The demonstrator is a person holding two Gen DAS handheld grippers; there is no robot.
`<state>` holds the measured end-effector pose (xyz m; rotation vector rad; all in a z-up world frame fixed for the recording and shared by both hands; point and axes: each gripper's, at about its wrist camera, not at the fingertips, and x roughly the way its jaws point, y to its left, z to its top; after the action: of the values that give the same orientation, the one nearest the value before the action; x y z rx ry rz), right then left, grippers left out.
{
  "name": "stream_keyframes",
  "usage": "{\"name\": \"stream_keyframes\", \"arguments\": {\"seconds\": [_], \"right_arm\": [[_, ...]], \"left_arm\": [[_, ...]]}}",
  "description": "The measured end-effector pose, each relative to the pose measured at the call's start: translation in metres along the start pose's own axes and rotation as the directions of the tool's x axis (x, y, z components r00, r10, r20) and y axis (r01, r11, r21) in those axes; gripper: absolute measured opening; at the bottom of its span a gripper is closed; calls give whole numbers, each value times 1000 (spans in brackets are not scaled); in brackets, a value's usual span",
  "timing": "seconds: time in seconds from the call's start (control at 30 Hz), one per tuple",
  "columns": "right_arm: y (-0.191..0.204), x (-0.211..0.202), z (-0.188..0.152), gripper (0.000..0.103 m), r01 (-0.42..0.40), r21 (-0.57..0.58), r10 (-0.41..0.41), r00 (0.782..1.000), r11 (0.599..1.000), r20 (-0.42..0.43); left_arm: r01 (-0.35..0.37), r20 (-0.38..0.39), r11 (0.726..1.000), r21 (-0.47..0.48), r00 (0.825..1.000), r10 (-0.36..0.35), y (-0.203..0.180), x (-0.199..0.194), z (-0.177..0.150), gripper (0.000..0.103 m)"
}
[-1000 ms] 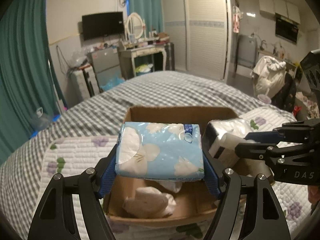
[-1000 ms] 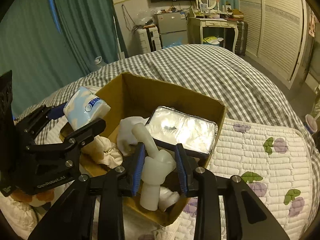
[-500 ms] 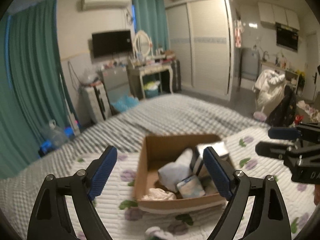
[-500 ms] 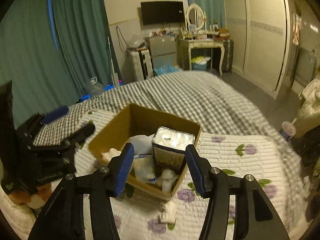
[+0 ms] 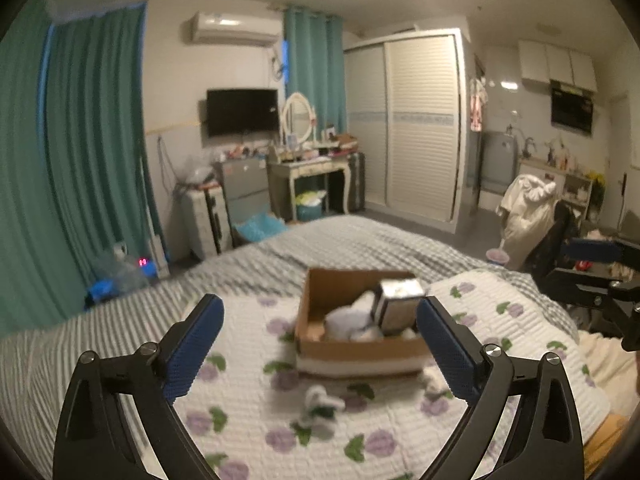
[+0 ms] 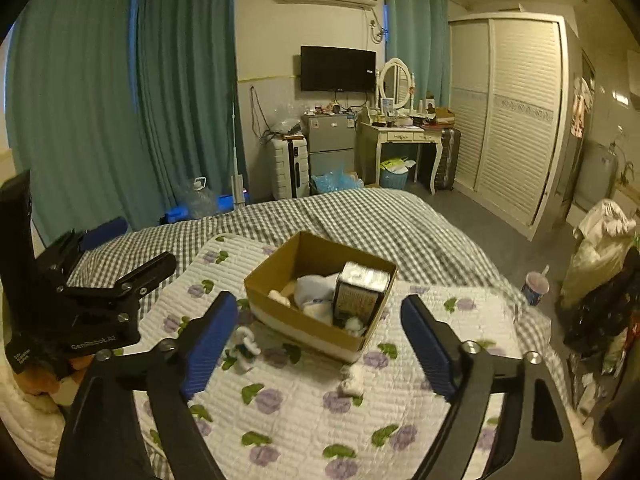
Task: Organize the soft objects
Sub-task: 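Grasp the white pipe-cleaner knot with the left tool while the right tool grasps the white mask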
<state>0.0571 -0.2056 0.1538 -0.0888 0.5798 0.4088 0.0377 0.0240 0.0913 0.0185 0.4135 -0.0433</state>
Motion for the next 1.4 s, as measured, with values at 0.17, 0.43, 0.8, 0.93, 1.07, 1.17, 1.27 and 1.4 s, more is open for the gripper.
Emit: {"name": "stream_keyframes", "arguments": {"seconds": [0.17, 0.43, 0.8, 0.93, 1.07, 1.17, 1.27, 1.4], "right_arm": [[1, 18, -43, 89, -10, 59, 13, 999, 998, -45], [-18, 100, -94, 89, 84, 111, -67, 986, 990, -153], [-49, 225, -160, 78, 169, 194, -109, 951, 966, -288], [-52, 250, -167, 71, 185, 155, -129, 939, 970, -319], [-61, 263, -168, 52, 180, 172, -115, 936, 968, -333], [-62, 267, -169, 35, 193, 171, -126, 933, 966, -336], [-64, 264, -171, 32, 192, 187, -125, 939, 963, -322], [-63, 257, -172, 32, 183, 211, -112, 945, 960, -308]], "left_arm": [[-27, -33, 1000, -14, 999, 26, 6, 10, -41, 99], [-20, -170, 999, -34, 985, 14, 6, 76, -106, 99], [-31, -292, 999, 41, 955, 42, -4, 157, -158, 97], [-17, -330, 1000, 25, 944, 25, 0, 176, -168, 97], [-9, -358, 1000, 4, 934, 10, 3, 186, -173, 87], [-11, -382, 1000, -8, 924, 8, 4, 191, -178, 69], [16, -379, 1000, -8, 925, -18, 0, 186, -179, 54], [28, -365, 999, 16, 931, -20, -8, 177, -178, 52]]}}
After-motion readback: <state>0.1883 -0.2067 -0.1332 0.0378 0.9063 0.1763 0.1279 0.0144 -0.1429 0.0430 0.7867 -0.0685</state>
